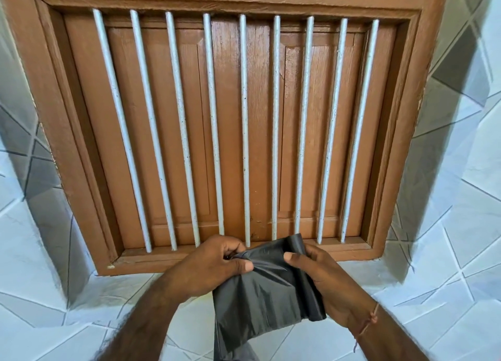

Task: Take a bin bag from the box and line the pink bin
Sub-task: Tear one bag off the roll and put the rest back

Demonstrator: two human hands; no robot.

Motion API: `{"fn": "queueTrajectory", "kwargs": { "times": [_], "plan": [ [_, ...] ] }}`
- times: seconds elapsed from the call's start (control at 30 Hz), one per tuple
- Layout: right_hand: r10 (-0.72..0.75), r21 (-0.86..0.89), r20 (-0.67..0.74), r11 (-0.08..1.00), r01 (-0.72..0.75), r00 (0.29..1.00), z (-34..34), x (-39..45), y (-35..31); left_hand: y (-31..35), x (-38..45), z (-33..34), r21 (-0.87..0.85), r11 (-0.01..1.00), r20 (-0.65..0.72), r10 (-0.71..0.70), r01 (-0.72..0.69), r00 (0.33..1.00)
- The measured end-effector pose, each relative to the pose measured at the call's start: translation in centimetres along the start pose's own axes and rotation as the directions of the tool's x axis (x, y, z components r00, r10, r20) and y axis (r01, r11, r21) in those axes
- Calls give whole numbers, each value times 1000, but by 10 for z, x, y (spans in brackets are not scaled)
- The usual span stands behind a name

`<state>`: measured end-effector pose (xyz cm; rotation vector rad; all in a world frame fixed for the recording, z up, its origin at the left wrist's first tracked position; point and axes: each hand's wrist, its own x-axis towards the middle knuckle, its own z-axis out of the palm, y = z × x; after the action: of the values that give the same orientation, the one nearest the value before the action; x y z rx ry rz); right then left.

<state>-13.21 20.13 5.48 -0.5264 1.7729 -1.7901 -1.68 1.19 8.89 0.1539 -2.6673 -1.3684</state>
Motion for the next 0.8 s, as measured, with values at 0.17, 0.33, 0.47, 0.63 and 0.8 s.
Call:
{"fn": "queueTrajectory", "kwargs": {
  "times": [0.17,0.33,0.47,0.63,0.8],
  "plan": [
    [-50,-17,-38,999,49,998,1,1,-1,-2,-7,-16,39,999,-17,-32,32,999],
    [20,37,-56,999,-18,998,1,2,-1,-7,-16,-25,33,999,-30,-42,43,999],
    [-75,47,-44,996,77,996,10,-2,-2,-11,-18,-27,22,999,-12,-45,46,999],
    [-27,3,-106,1000,28,994,10,-4,-3,-19,-21,-34,35,997,12,-73,72,997],
    [-57,-29,-90,998,55,994,9,-9,-9,-21,-21,-31,40,992,102,-125,121,987]
  ]
}}
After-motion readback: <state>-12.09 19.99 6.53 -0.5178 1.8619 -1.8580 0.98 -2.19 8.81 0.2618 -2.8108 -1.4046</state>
